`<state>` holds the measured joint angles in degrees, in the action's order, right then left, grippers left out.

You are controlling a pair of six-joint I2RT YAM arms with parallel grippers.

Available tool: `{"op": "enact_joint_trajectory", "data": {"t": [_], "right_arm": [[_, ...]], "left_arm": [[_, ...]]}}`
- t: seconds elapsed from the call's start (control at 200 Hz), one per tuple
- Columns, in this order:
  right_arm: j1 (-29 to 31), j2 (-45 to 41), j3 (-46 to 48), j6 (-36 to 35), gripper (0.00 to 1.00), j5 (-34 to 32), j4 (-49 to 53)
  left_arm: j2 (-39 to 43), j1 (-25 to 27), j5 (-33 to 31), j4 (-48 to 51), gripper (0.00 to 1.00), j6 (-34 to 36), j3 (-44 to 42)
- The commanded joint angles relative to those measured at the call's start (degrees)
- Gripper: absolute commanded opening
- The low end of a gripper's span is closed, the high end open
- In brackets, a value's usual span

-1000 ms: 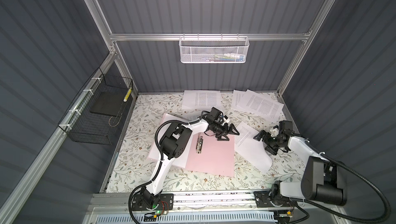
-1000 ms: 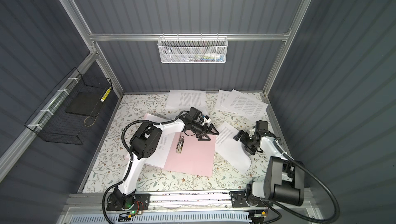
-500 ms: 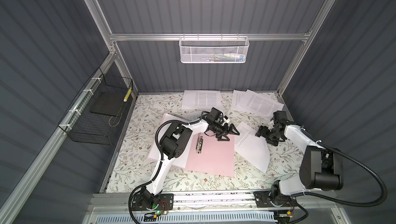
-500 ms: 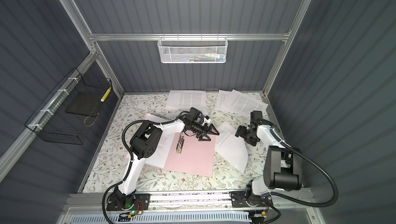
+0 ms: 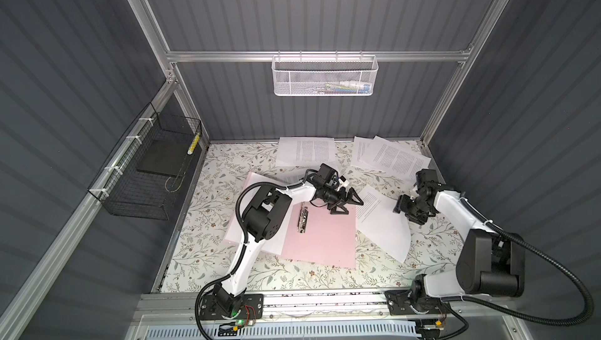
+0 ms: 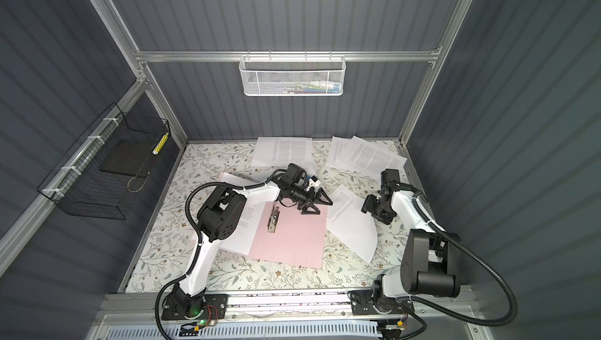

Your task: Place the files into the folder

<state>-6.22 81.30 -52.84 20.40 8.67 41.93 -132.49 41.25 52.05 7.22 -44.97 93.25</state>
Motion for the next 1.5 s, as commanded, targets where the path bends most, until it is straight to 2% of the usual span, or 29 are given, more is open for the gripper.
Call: {"op": "enact_joint_trajectory", "data": {"t": [0.0,0.11,0.19,0.28,0.43,0.615,0.735,0.83,1.021,1.161,1.281,1.336,1.426,1.496], "right_arm": [[-0.01,-1.36,1.30,-0.25,0.72,2.49,2.60],[-0.02,-3.14,0.84,-0.27,0.77,3.18,3.42],[-0.19,-4.22,1.16,-0.40,0.75,3.47,2.98],[-0.18,-3.09,0.60,-0.36,0.64,1.74,4.06],[-0.20,-2.68,0.46,-0.28,0.56,-1.69,5.06],[-0.20,-3.95,-0.14,-0.23,0.38,-4.27,6.33],[-0.15,-5.25,-0.83,0.34,0.13,-3.50,6.59],[-0.17,-7.06,-1.29,1.25,0.01,-1.50,6.47],[-0.20,-11.00,-1.11,4.35,0.00,2.09,5.52],[-0.20,-15.01,-3.87,6.21,0.00,3.75,6.46],[-0.03,-18.15,-8.02,7.59,0.00,5.80,7.24],[0.15,-19.21,-9.21,8.11,0.00,7.28,7.06],[0.39,-20.05,-10.88,8.56,0.00,9.58,7.26],[1.45,-21.36,-12.38,8.69,0.00,9.96,7.10]], "left_arm": [[-3.39,-0.24,-3.02,4.29,1.00,-1.08,-2.46],[-3.20,-0.21,-2.97,4.11,1.00,-1.17,-2.64],[-3.22,-0.21,-2.91,3.96,1.00,-1.33,-2.64],[-3.04,-0.21,-2.71,3.70,1.00,-1.57,-2.80],[-2.87,-0.21,-2.59,3.39,1.00,-1.61,-3.08],[-2.62,-0.21,-2.45,3.39,1.00,-1.53,-3.03],[-1.93,-0.21,-1.33,3.54,1.00,-1.34,-1.59],[-0.66,-0.32,-0.64,5.66,1.00,-0.81,2.21],[3.41,-0.28,-1.44,13.48,1.00,1.65,12.36],[8.49,-0.62,-7.56,24.91,1.00,8.97,16.67],[17.33,-3.47,-17.68,33.33,1.00,14.42,14.33],[23.05,-6.41,-22.33,35.40,1.00,16.17,10.01],[31.32,-13.70,-23.89,38.67,1.00,18.49,3.14],[36.68,-17.94,-30.11,44.25,1.00,23.01,0.19]]}}
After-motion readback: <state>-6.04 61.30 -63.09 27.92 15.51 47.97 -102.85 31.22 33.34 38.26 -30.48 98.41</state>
